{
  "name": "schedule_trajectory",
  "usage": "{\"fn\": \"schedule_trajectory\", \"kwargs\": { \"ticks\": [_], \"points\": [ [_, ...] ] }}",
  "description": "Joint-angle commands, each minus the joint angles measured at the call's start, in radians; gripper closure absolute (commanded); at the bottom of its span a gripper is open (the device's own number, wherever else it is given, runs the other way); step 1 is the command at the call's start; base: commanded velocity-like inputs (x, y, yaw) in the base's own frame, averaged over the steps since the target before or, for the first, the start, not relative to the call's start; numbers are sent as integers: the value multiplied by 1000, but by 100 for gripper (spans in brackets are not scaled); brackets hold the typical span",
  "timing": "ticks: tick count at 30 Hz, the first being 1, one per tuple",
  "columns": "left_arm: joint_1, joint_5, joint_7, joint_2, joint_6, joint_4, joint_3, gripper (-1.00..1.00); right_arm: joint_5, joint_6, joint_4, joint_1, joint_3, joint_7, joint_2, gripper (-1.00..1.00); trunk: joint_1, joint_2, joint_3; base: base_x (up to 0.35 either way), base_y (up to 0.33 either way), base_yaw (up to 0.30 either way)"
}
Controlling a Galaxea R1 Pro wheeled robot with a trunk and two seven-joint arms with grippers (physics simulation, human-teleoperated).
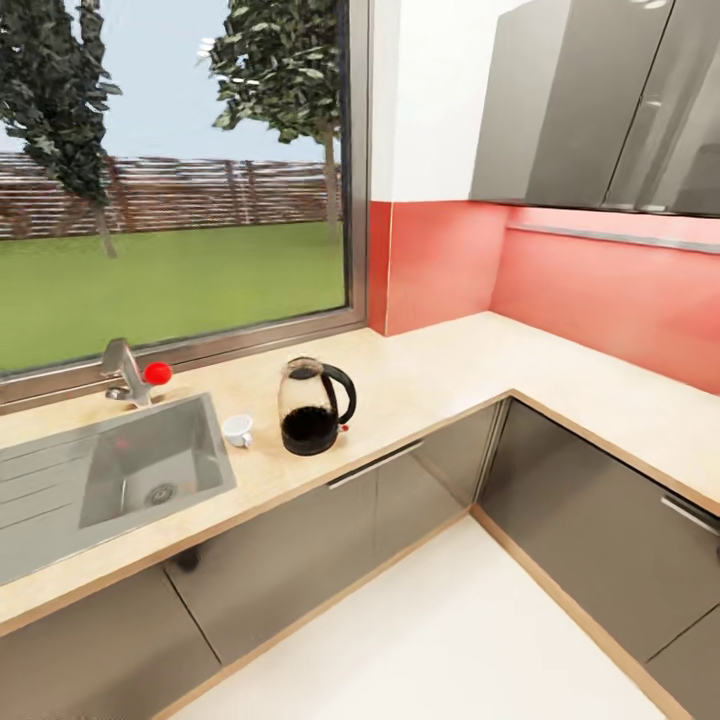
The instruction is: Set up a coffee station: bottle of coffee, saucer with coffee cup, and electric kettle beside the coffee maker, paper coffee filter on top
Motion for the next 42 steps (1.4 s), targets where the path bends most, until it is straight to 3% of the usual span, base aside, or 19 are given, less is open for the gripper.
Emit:
{"fn": "schedule_trajectory", "kwargs": {
  "ticks": [1, 21, 42],
  "points": [
    [-1, -7, -5, 0, -3, 0, 9, -100, -9, 0, -1, 0, 8, -2, 0, -100, 1, -2, -1, 126, -307, 216],
    [-1, 4, -5, -2, -3, 2, 10, -100, -9, 0, -1, 0, 8, -4, 0, -100, 1, -2, 10, 86, -309, 258],
    [-1, 7, -5, -2, -3, 2, 10, -100, -12, 0, -1, 0, 8, -4, 1, -100, 1, -2, 10, -101, -306, 277]
  ]
}}
